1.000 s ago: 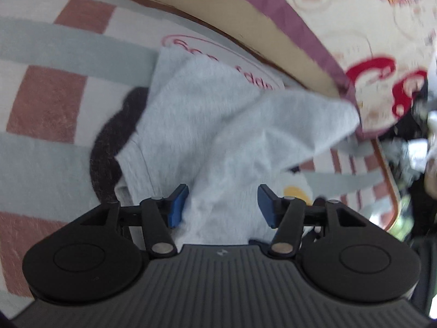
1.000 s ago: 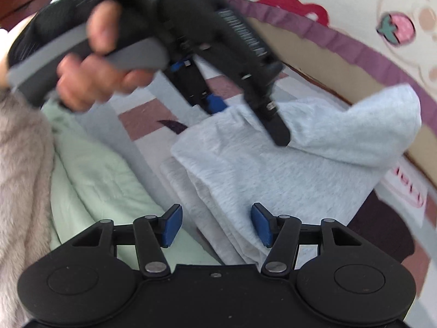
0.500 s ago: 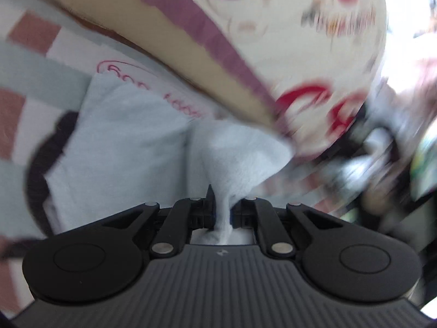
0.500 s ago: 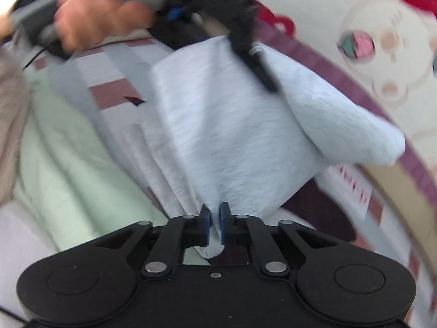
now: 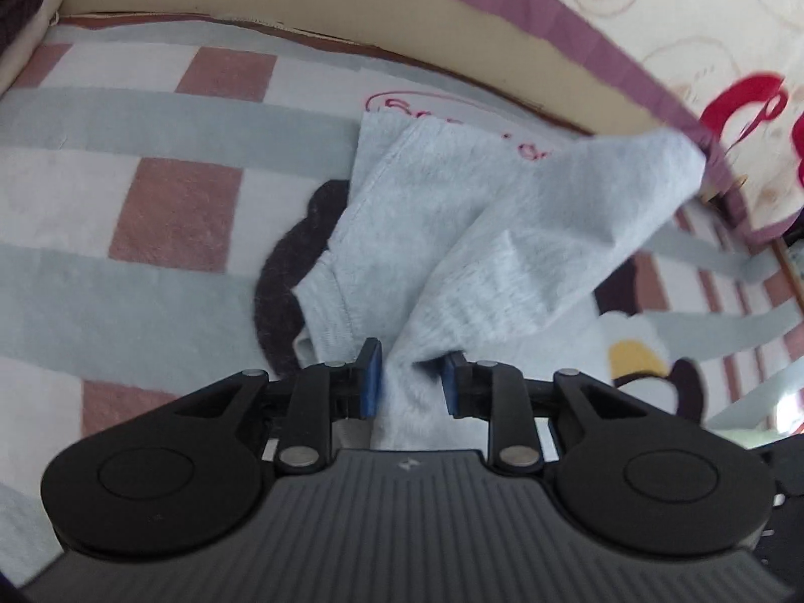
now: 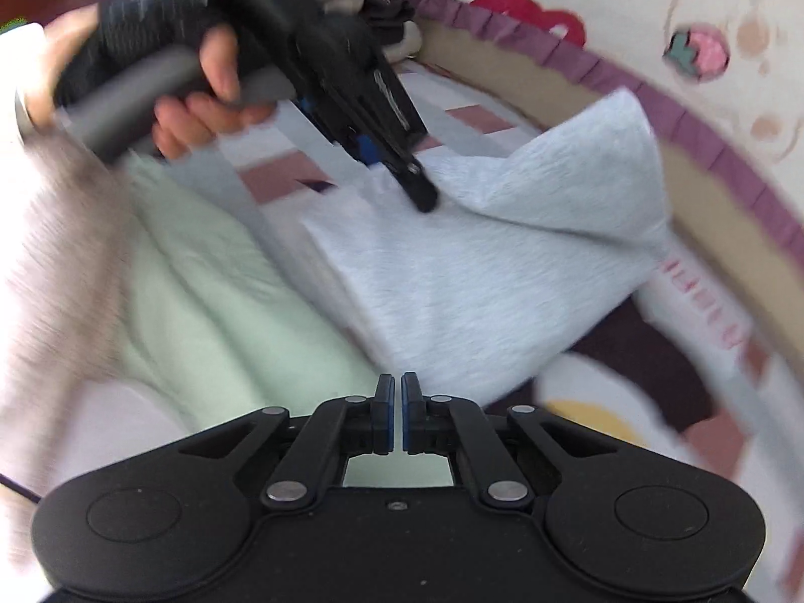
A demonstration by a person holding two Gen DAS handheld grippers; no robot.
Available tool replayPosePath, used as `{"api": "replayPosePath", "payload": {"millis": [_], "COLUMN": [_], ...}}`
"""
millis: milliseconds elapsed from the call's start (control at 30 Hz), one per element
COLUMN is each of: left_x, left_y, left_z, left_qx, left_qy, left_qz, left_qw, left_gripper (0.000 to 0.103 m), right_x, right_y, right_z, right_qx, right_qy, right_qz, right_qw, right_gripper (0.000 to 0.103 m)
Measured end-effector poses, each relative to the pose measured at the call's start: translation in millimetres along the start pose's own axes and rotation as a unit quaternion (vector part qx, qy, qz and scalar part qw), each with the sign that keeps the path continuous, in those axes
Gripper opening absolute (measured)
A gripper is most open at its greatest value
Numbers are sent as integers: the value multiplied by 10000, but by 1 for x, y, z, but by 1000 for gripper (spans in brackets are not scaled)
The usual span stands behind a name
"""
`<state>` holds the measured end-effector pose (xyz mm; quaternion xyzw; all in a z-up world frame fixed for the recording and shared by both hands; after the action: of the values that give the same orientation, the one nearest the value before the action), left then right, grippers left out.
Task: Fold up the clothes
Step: 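Pinch the folded shirt with the left gripper while the right gripper holds the fold, then open both grippers and release the folded shirt on the mat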
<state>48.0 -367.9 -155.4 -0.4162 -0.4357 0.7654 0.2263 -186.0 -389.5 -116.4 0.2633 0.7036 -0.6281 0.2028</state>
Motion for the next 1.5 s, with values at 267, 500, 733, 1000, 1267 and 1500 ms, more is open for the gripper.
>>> {"api": "replayPosePath", "payload": {"millis": [267, 500, 733, 1000, 1267, 1500], "left_x": [4, 10, 9, 10, -10, -20], "left_y": [-6, -21, -21, -16, -25, -16], "left_z": [-3, 31, 27, 26, -11, -7], "left_qx": [100, 43, -50, -144, -401, -43], "left_qy": [83, 1157, 1206, 1183, -14, -262], "left_qz": [188, 890, 782, 644, 988, 936], "left_qw": [9997, 9893, 9896, 9908, 9943, 9953], "left_gripper": [25, 26, 27, 32, 49, 53], "right_x": [-38, -63, -69, -89, -116, -108], "right_y": [-21, 23, 34, 40, 79, 65], "right_z": [47, 84, 96, 127, 153, 163], "right_qx": [75, 622, 646, 613, 445, 849], "right_qy": [856, 389, 549, 894, 1262, 1252], "right_qz": [824, 306, 445, 784, 887, 1108], "right_qw": [9929, 9968, 9954, 9910, 9870, 9823], "right_gripper": [14, 50, 51, 53, 53, 53]}}
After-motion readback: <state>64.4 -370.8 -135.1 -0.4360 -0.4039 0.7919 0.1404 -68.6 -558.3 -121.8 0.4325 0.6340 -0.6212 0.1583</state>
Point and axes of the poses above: each gripper's, at about its wrist camera, not at the fingertips, and y roughly the way its jaws point, z to its right, x to its underside, the point moved 3 cm from there along y, roughly the way its jaws point, and after that the axes turned 8 degrees about -x, right-handed, at the moved point
